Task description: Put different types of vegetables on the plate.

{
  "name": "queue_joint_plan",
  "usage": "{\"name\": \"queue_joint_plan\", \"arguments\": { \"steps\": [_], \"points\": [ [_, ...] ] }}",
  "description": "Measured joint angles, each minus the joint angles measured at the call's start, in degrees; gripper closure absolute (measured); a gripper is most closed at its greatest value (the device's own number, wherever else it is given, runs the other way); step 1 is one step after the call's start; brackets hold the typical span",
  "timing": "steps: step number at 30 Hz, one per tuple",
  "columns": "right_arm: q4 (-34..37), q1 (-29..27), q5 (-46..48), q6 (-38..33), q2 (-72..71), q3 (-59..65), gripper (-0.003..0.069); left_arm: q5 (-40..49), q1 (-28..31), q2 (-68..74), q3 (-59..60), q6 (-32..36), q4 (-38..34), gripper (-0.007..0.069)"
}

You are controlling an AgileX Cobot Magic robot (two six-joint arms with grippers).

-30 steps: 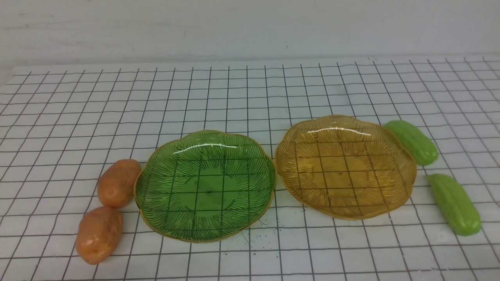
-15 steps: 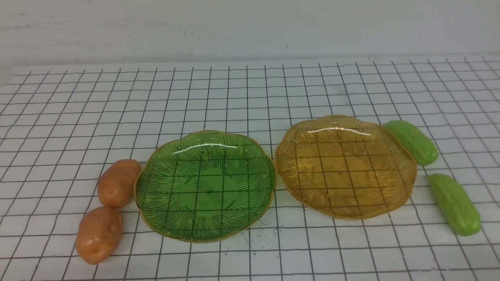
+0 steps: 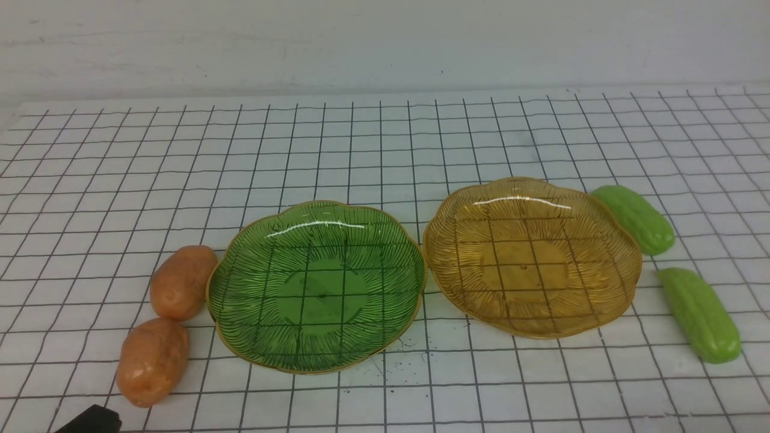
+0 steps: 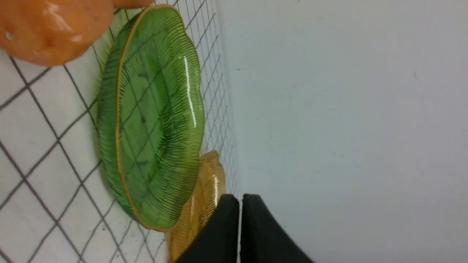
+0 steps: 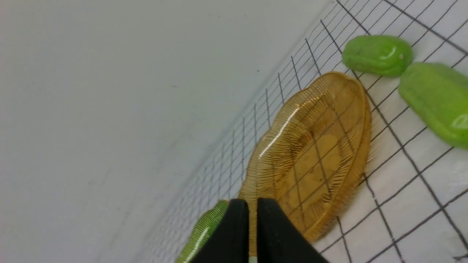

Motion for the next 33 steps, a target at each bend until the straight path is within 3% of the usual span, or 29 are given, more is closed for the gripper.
{"name": "queue_joint_plan", "arguments": {
  "steps": [5, 10, 12, 18, 22, 25, 27, 29, 31, 33],
  "points": [
    [2.31, 0.00, -1.82, -0.81, 0.00, 0.00, 0.0633, -4.26, 0.00, 0.00, -0.22, 6.62, -3.49, 0.0632],
    [1.53, 0.00, -1.86, -12.06, 0.00, -5.05, 0.0633, 0.25, 0.00, 0.28, -11.22, 27.73, -4.06, 0.0632],
    [0.26, 0.00, -1.72, -20.67, 1.30, -11.42, 0.0633, 3.59, 0.00, 4.43, -17.72, 38.15, -3.92, 0.0632],
    [-6.12, 0.00, 4.78, -26.44, 13.20, -20.48, 0.0633, 16.50, 0.00, 21.47, -24.49, 46.23, 0.41, 0.0632],
    [-18.00, 0.00, 17.60, -23.12, 31.56, -27.88, 0.0633, 29.72, 0.00, 40.99, -28.57, 49.26, 11.48, 0.0632],
    [-24.15, 0.00, 20.86, -20.45, 38.79, -30.73, 0.0633, 30.97, 0.00, 47.62, -30.49, 52.02, 16.42, 0.0632],
    [-34.89, 0.00, 22.58, -14.11, 49.30, -35.46, 0.0631, 31.30, 0.00, 56.05, -33.73, 54.34, 22.22, 0.0632],
    [-38.87, 0.00, 22.78, -11.07, 52.99, -37.31, 0.0628, 31.42, 0.00, 58.87, -35.38, 54.70, 23.28, 0.0632],
    [-47.61, 0.00, 23.49, -2.76, 61.16, -41.74, 0.0614, 31.62, 0.00, 63.85, -37.55, 54.64, 23.03, 0.0632],
    [-51.52, 0.00, 24.48, 1.79, 65.09, -43.95, 0.0596, 31.69, 0.00, 65.58, -37.88, 54.64, 22.11, 0.0632]
  ]
}}
